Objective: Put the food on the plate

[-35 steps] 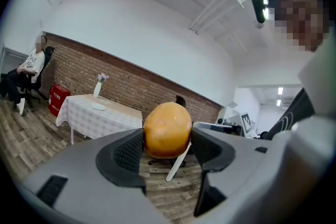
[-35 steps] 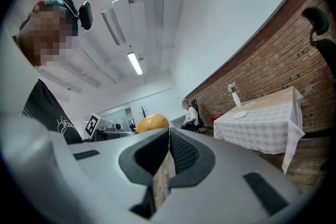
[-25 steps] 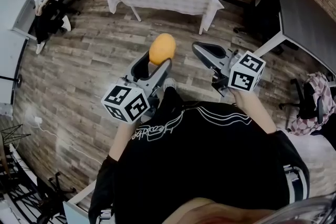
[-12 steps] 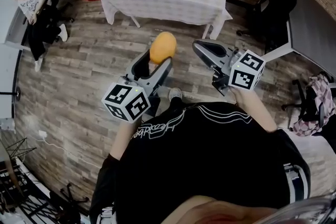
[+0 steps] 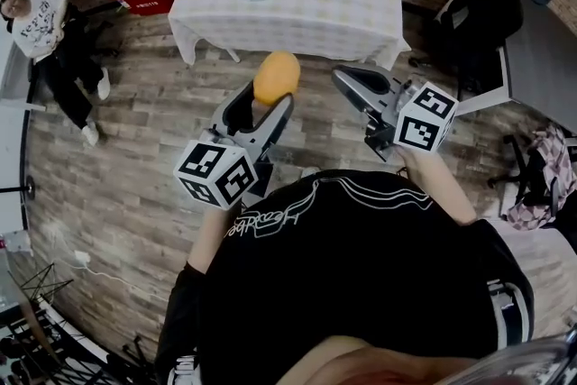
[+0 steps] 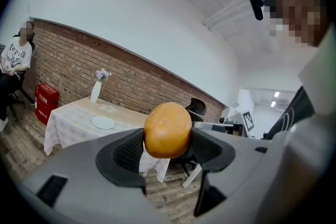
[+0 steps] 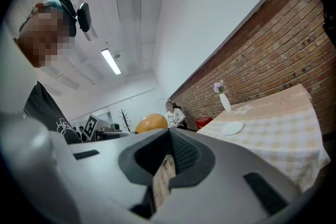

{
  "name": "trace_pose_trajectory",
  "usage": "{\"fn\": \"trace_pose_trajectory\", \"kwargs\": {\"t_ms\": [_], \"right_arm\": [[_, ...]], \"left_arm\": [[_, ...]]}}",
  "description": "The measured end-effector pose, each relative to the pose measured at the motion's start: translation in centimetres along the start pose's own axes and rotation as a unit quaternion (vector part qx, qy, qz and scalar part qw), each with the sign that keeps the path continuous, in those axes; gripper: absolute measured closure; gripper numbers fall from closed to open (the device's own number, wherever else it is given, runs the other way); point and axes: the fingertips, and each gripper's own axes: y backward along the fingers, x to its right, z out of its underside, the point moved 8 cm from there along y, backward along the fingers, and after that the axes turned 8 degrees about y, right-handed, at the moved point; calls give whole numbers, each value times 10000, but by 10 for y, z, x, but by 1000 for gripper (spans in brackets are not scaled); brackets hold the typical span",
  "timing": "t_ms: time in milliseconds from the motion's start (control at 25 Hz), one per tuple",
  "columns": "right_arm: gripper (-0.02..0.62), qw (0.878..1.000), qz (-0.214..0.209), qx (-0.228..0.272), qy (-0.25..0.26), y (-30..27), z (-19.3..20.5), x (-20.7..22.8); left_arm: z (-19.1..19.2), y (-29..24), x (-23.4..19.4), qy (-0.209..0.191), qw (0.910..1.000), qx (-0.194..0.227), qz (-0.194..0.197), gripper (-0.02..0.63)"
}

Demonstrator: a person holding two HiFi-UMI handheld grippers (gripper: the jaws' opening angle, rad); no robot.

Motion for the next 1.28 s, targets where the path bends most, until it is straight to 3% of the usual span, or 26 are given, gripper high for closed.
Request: {"fn": "trace_pose_trajectory", "kwargs": {"t_ms": [240, 640, 1280], "right_arm": [[598, 9999, 103, -80, -95, -42, 2, 28], [598, 9997, 83, -80, -229, -53, -3, 73], [598, 9990, -107, -245, -358, -131, -37, 212]], "left_arm": [[-20, -24, -49, 59, 9999, -102, 48, 325], [-32, -64, -68, 70, 9997, -221, -105, 325], [-98, -177, -153, 184, 9985, -236, -447, 325]]}}
